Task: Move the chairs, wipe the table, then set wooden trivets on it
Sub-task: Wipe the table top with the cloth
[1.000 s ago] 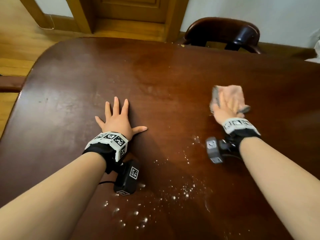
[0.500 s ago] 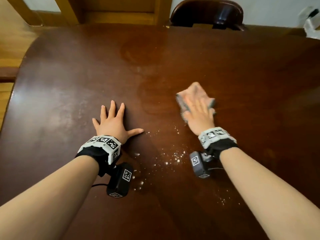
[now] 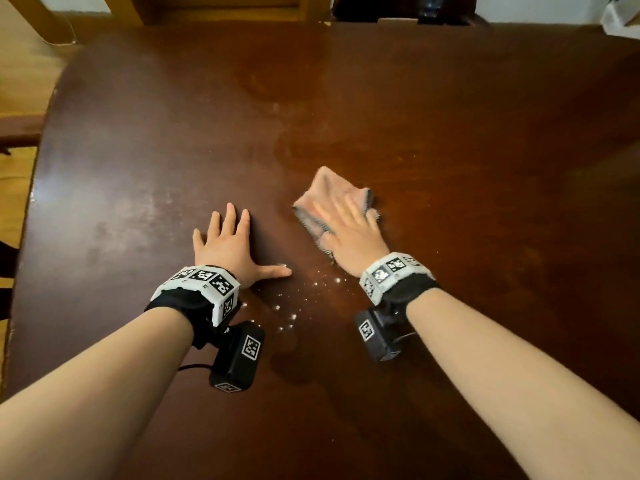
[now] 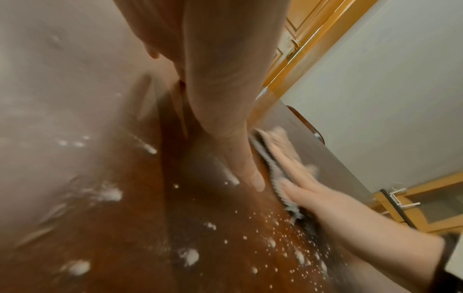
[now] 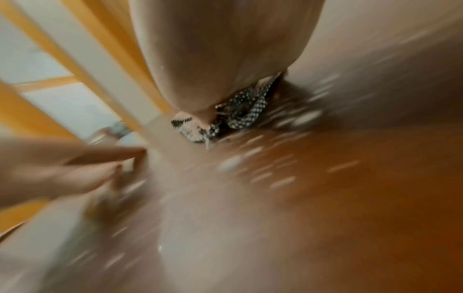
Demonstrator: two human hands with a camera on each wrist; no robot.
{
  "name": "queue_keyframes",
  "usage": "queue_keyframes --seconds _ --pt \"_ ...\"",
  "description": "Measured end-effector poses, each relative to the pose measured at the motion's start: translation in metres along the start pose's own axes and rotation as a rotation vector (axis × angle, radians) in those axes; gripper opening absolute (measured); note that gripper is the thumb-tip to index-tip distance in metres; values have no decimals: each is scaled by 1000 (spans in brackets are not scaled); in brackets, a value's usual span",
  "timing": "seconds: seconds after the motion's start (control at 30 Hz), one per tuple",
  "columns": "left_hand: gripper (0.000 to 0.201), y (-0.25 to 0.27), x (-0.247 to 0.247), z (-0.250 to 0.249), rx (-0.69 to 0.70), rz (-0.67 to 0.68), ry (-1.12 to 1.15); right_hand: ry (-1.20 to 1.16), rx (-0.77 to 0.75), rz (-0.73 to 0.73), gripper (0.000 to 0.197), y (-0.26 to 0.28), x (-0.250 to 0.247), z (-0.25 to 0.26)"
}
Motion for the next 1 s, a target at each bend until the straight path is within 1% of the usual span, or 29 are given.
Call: queue_keyframes --seconds 0.07,0.1,0.13,0.17,0.2,0.23,0.27,0.33,0.4,0.43,0.5,0.53,0.57,0.6,0.63,0.7,0.73,0.77,0.8,0.83,0.87,0.93,1.0 --pt "132 6 2 2 4 9 -4 -30 266 -80 65 15 -14 -60" --pt "133 8 4 3 8 5 -8 -35 395 -96 63 24 -19 -83" --pt "133 11 5 4 10 1 -11 -38 501 -87 60 31 -22 -95" --pt "133 14 6 3 11 -3 -12 -53 573 -72 58 34 -21 -97" --pt "134 16 7 3 12 -5 -12 -79 606 -68 57 32 -20 -87" --pt "134 18 7 3 16 -5 -16 -108 600 -77 56 28 -17 -68" --pt "134 20 7 2 21 -2 -21 -124 550 -81 56 21 -12 -44" --pt "134 24 8 2 28 0 -22 -89 350 -64 55 13 3 15" --pt "134 32 10 4 24 -1 -15 -80 155 -45 57 23 19 67" --pt "135 35 12 4 19 -4 -11 -82 90 -27 58 32 26 79" --pt "138 44 15 6 -4 -4 -9 -55 -8 7 60 46 30 73" --pt "139 47 17 7 -19 -3 -11 -36 -31 2 62 50 25 59" --pt "140 51 18 9 -35 -6 -13 -33 -11 -21 66 55 20 39" --pt "141 54 18 10 -48 -9 -11 -49 57 -49 69 60 13 14" --pt "141 57 20 11 -61 -12 -2 -67 162 -70 70 69 6 -15" --pt "140 62 20 12 -82 -24 22 -96 372 -87 65 87 -2 -60" --pt "139 68 22 12 -94 -32 33 -94 446 -81 61 97 -2 -69" --pt "139 72 23 12 -104 -46 48 -90 486 -81 59 102 1 -69" --pt "138 79 25 11 -114 -63 63 -94 487 -87 58 105 5 -59" --pt "138 84 26 11 -124 -76 77 -102 451 -92 58 106 12 -41" --pt "137 91 29 9 -132 -78 87 -104 383 -83 59 108 20 -19" --pt "136 110 37 2 -159 -69 96 -91 189 -24 60 122 34 23" --pt "135 131 45 -3 -226 -66 110 -83 39 39 60 141 37 35"
Point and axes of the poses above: each hand's wrist, its own y-axis away from the middle knuckle, its own x-axis out of the palm, z = x × y, the point moved 5 cm from there along -y, towards the middle knuckle, and after that the axes turned 13 degrees about -z, right-handed, at the moved point
